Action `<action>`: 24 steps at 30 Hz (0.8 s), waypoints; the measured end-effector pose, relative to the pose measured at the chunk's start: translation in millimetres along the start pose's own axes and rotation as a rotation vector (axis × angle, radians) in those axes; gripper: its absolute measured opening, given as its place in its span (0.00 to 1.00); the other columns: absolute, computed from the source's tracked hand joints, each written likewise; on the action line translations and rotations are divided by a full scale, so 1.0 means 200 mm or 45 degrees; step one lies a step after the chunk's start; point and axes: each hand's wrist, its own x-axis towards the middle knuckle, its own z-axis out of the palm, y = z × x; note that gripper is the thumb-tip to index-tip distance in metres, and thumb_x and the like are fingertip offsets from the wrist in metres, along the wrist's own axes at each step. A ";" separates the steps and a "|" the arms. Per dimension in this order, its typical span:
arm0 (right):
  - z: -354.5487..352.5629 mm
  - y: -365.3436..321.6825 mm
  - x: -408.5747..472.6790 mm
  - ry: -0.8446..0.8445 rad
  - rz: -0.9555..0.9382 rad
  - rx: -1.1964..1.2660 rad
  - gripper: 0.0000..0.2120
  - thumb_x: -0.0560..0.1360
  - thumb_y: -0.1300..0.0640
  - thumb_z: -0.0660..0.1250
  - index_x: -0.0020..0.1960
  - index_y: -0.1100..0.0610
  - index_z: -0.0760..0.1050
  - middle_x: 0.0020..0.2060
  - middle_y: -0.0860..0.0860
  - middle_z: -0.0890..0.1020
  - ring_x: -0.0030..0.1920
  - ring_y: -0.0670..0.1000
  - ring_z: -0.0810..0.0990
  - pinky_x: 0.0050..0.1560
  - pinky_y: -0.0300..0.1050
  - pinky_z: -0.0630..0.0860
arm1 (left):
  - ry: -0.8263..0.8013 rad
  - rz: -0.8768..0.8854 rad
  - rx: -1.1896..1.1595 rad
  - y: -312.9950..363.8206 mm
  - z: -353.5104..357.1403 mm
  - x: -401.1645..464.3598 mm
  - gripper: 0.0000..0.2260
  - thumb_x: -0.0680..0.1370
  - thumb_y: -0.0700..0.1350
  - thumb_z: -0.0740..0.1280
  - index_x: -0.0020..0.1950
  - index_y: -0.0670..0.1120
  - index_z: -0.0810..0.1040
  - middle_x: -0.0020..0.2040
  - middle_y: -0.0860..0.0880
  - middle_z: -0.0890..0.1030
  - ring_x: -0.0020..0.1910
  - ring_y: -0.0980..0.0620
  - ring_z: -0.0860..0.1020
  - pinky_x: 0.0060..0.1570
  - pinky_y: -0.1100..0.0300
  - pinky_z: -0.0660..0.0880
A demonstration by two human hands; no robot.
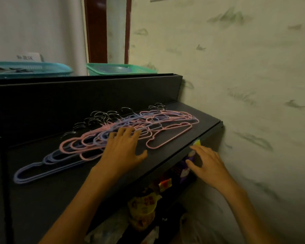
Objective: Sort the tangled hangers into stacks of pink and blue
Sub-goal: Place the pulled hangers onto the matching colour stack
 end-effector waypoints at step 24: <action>0.19 0.43 1.46 -0.411 -0.555 0.239 0.40 0.68 0.31 0.63 0.74 0.46 0.56 0.73 0.48 0.62 0.72 0.50 0.61 0.72 0.51 0.59 | -0.151 -0.597 0.150 0.08 0.24 0.76 0.40 0.70 0.73 0.57 0.76 0.54 0.55 0.74 0.51 0.60 0.71 0.49 0.59 0.70 0.48 0.58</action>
